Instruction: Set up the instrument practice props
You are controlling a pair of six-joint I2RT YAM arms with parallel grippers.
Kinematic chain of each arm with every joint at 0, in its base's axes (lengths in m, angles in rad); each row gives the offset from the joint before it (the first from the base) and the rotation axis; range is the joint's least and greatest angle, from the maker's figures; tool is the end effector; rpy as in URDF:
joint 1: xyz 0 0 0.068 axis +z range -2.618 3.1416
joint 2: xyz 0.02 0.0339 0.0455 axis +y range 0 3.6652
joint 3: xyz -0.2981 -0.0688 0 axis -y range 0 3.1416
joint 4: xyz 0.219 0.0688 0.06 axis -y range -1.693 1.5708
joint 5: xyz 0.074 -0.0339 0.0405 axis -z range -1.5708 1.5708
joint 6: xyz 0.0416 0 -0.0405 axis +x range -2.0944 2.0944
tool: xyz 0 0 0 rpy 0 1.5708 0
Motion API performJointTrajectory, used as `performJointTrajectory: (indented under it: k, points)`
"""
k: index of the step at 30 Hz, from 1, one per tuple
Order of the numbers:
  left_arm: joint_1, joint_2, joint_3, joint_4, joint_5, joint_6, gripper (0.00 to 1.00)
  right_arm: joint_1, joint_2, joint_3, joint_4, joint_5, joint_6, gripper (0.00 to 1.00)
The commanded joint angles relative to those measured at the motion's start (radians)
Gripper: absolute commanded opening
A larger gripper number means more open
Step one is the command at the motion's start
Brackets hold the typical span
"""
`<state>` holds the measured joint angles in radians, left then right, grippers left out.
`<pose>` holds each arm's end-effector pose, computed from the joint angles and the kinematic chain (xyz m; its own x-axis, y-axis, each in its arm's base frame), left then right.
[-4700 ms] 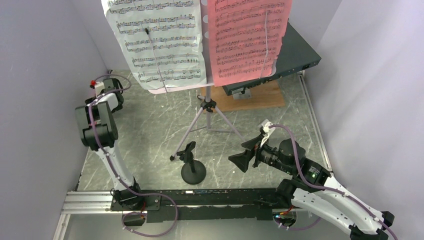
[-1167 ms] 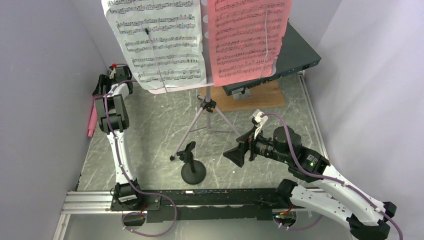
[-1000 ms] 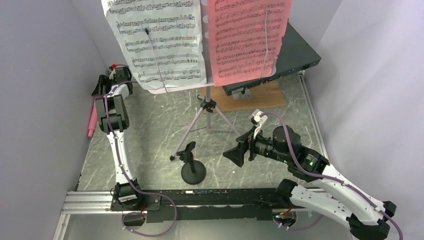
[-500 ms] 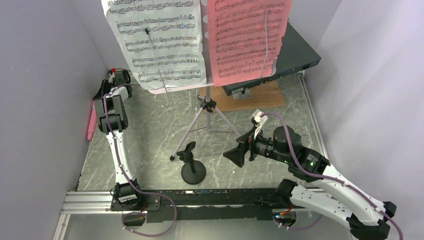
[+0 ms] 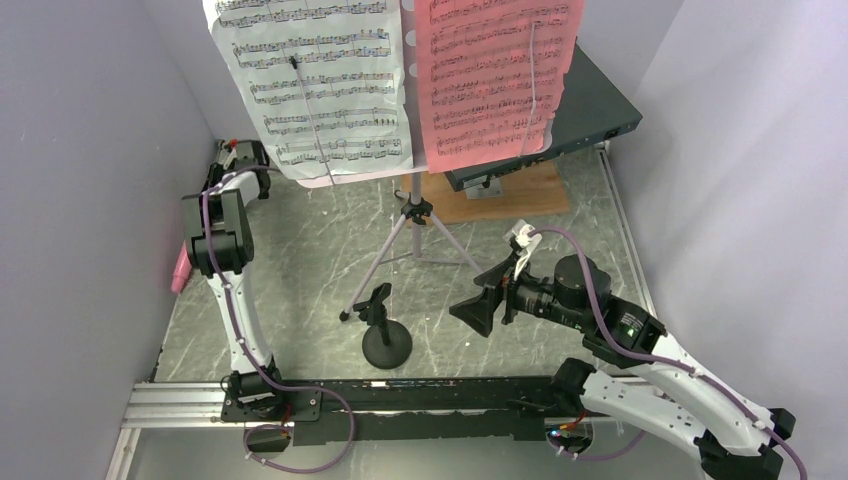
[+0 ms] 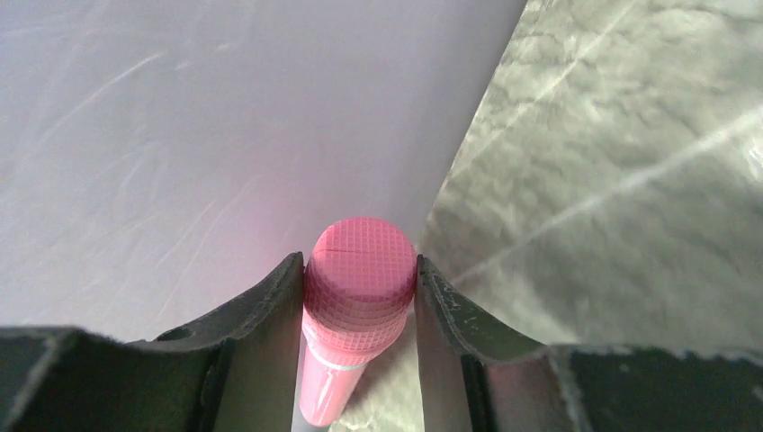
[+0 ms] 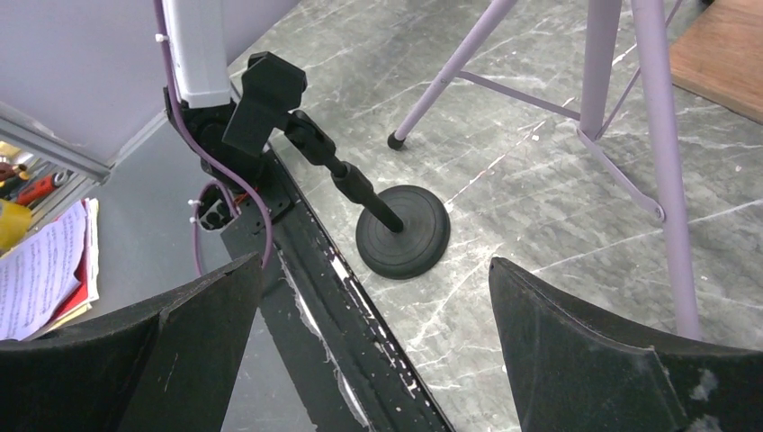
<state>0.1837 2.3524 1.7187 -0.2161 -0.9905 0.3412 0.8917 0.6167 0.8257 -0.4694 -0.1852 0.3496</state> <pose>0.4910 0.1266 0.1710 -0.9111 0.0173 -0.4119 -0.3588 0.4589 0.8129 0.0503 0.0745 0.3605 -0.4522 -0.0242 -0.8916 -0.7682 0.5185 0.3755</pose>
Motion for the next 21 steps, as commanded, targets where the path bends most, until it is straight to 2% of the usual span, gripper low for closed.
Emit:
performJointTrajectory:
  k: [1,5,11,18,21]
  points:
    - [-0.04,-0.236,-0.038,-0.106,0.015,-0.124,0.0,-0.002,-0.029,0.021,0.037,-0.002,0.015,0.99]
    - [-0.052,-0.386,-0.07,-0.233,0.048,-0.215,0.0,-0.001,-0.035,0.025,0.021,0.01,0.008,0.99]
    - [-0.066,-0.647,-0.151,-0.456,0.173,-0.458,0.0,-0.002,-0.018,0.032,0.022,0.033,-0.015,0.99]
    - [-0.076,-1.096,-0.348,-0.537,0.411,-0.621,0.0,-0.001,0.019,0.075,0.02,0.052,-0.051,0.99]
    - [-0.079,-1.317,-0.403,-0.514,0.578,-0.655,0.0,0.0,0.03,0.089,0.023,0.05,-0.054,0.99]
